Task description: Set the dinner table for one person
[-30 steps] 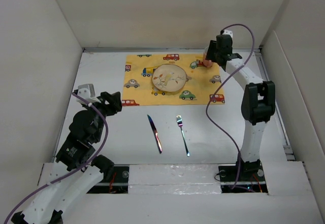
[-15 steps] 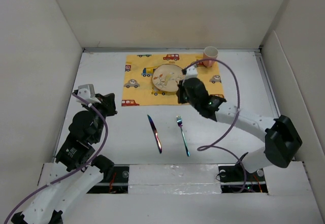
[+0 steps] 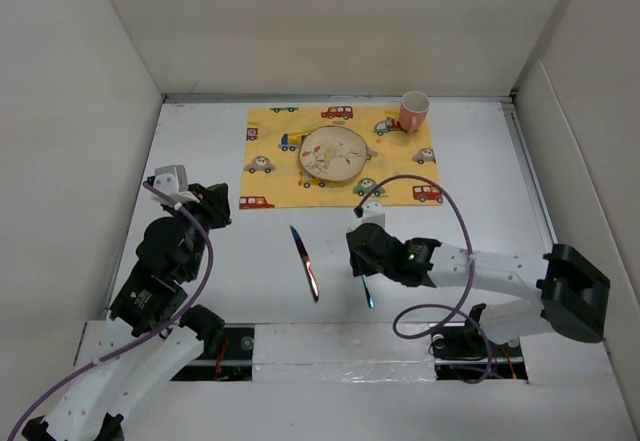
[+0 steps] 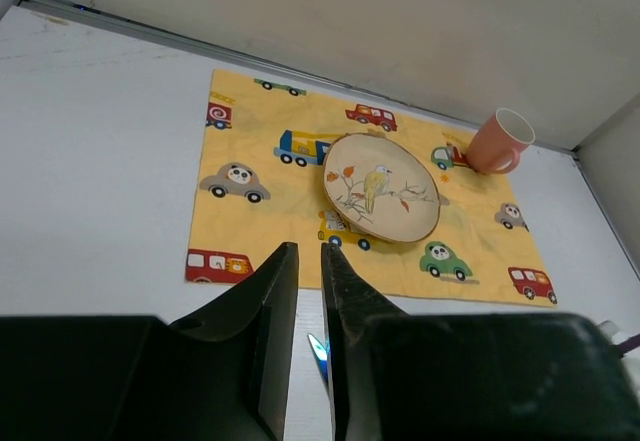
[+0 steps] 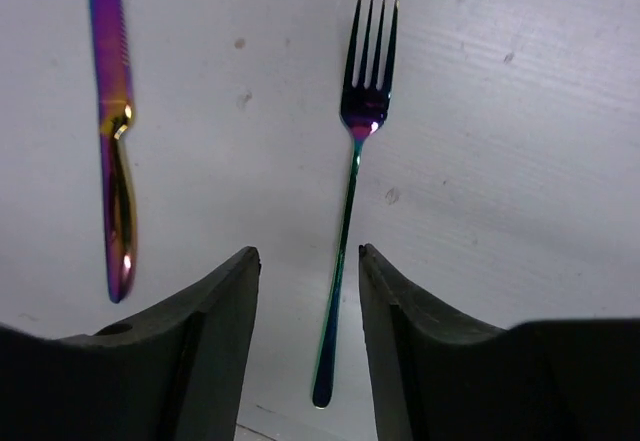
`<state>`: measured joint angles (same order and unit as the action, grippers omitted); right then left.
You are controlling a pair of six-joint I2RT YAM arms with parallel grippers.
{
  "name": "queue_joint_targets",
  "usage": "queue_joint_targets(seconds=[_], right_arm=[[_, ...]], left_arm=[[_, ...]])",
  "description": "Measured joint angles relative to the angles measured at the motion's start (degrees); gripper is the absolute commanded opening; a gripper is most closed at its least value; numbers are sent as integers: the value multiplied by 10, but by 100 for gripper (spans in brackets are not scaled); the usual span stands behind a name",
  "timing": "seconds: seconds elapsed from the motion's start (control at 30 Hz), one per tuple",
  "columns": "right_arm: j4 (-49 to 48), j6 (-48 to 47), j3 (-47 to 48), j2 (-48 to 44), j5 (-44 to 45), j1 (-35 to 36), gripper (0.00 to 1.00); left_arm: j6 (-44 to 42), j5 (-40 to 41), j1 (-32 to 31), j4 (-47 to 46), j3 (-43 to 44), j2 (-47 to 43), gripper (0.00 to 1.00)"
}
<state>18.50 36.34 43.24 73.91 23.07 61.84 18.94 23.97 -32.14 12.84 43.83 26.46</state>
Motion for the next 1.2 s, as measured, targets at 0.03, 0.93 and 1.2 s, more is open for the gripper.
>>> queue_joint_targets(seconds=[0.03, 0.93, 1.2], right_arm=[[2, 10, 0, 17, 2, 5, 47], [3, 25, 132, 159, 74, -3, 0], [-55, -42, 463, 346, 43, -68, 0]], left_arm=[[0, 0, 0, 0, 0, 1, 14], [0, -2, 0, 2, 0, 9, 14], [20, 14, 0, 8, 0, 11, 30]])
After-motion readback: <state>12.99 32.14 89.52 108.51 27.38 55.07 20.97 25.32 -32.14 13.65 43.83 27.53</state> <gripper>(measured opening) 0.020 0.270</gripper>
